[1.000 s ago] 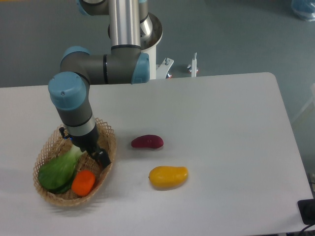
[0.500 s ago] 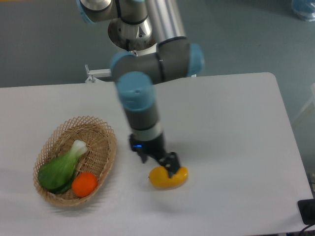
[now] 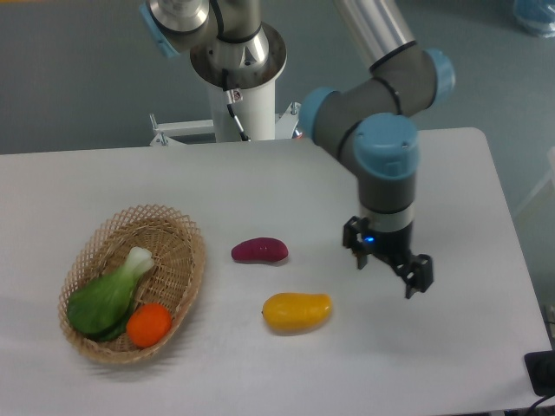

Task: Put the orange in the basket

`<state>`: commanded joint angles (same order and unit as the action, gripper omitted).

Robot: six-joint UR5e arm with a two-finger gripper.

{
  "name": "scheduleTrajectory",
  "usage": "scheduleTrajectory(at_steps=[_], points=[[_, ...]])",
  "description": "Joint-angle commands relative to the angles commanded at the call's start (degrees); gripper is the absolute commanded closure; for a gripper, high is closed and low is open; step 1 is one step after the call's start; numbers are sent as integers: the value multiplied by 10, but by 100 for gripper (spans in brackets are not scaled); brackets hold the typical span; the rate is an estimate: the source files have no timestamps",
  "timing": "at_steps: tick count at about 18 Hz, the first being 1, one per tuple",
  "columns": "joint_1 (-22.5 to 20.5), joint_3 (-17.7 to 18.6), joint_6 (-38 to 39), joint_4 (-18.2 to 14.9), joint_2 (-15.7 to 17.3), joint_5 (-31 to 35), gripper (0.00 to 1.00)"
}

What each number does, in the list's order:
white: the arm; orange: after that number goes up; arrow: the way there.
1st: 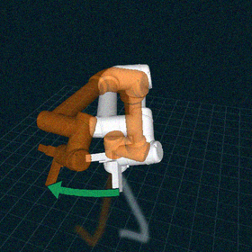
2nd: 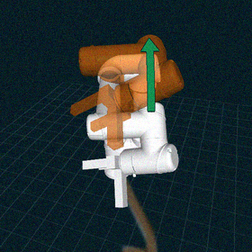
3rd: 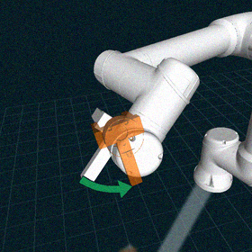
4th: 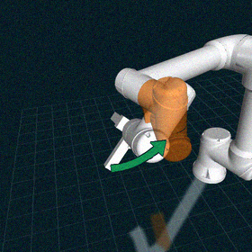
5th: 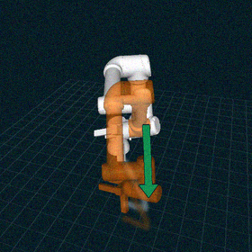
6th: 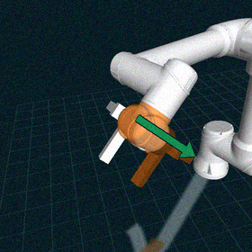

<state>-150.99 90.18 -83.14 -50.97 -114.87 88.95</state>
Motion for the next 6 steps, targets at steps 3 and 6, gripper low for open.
scheduleTrajectory(at_steps=[3, 6], points=[[-1, -25, -4, -41, -7, 1, 0], [-1, -28, -4, -49, -8, 1, 0]])
